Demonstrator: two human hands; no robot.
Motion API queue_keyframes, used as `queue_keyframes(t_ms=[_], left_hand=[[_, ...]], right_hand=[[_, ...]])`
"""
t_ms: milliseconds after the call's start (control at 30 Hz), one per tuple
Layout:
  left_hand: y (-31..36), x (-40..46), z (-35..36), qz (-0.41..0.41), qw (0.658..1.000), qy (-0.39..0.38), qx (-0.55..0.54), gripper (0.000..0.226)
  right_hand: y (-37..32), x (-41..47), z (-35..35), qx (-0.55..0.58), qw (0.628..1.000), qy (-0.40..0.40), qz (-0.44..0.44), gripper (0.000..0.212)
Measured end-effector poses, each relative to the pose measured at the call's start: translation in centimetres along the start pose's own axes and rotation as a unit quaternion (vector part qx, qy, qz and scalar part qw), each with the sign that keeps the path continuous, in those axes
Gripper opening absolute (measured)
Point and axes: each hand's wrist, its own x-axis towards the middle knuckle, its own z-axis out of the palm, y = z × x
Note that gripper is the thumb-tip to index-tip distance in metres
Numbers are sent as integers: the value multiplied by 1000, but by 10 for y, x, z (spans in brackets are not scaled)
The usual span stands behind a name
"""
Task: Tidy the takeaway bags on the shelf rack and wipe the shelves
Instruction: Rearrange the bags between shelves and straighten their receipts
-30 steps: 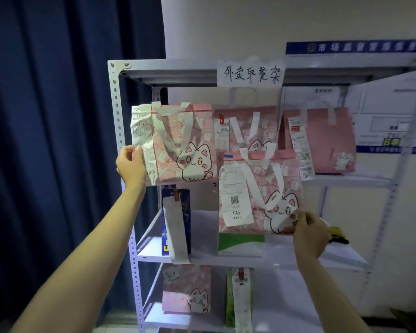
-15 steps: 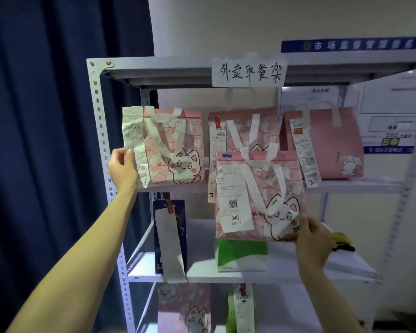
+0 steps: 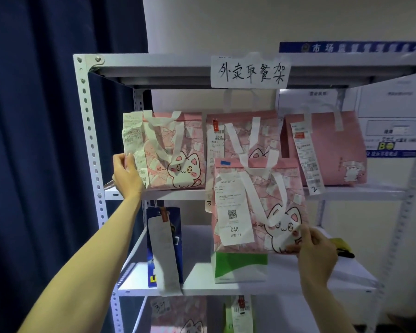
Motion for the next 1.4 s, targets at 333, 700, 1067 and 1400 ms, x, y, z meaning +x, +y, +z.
queue_keyframes(t_ms=[333, 700, 1067, 1400], left_hand=[[-10, 4, 14, -3, 1000, -6, 24, 34], [-22, -10, 10, -25, 999, 31, 13, 44], [26, -139, -50, -25, 997, -64, -35, 20], [87, -320, -122, -129, 947, -267, -124, 14]], right_hand=[[3, -4, 9, -20, 1000, 6, 4, 28], [8, -11, 17, 21, 999, 7, 33, 24], [16, -46, -24, 12, 999, -4, 45, 31], [38, -104, -130, -2, 997, -60, 54, 29]])
